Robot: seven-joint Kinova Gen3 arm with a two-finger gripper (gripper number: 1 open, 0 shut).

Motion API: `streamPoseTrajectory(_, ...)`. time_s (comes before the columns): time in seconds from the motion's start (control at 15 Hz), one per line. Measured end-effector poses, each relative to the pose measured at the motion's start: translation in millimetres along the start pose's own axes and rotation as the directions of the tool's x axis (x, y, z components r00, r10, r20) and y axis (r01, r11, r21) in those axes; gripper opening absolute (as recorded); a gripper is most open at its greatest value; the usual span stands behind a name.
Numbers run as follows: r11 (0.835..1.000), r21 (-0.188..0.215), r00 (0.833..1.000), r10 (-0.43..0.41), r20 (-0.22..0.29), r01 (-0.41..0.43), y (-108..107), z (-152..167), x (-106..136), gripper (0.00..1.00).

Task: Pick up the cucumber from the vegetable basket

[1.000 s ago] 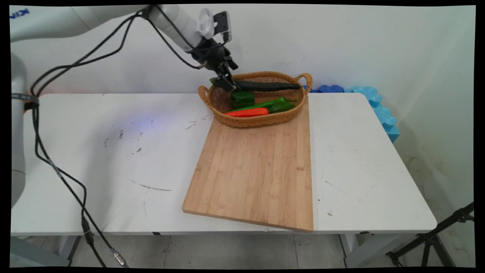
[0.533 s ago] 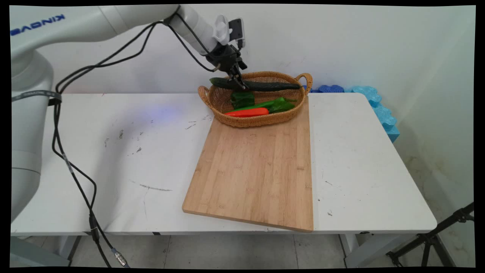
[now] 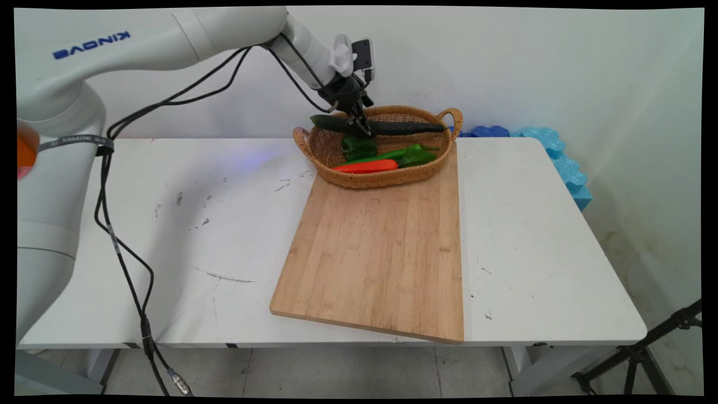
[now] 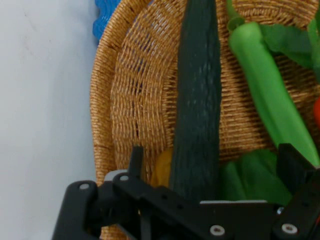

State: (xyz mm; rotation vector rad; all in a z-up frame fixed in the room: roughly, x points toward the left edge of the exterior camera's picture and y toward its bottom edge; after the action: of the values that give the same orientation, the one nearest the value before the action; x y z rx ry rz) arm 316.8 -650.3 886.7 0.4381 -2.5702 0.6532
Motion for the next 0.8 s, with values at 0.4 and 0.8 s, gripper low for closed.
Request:
streamPoseTrajectory(0.4, 1.0, 0.01, 1.0, -0.003, 0.008, 0.003, -4.5, 21.2, 0.5, 1.0)
streamPoseTrajectory(0.8, 1.0, 0.019, 1.0, -0.014, 0.011, 0.014, -7.6, 34.5, 0.7, 1.0)
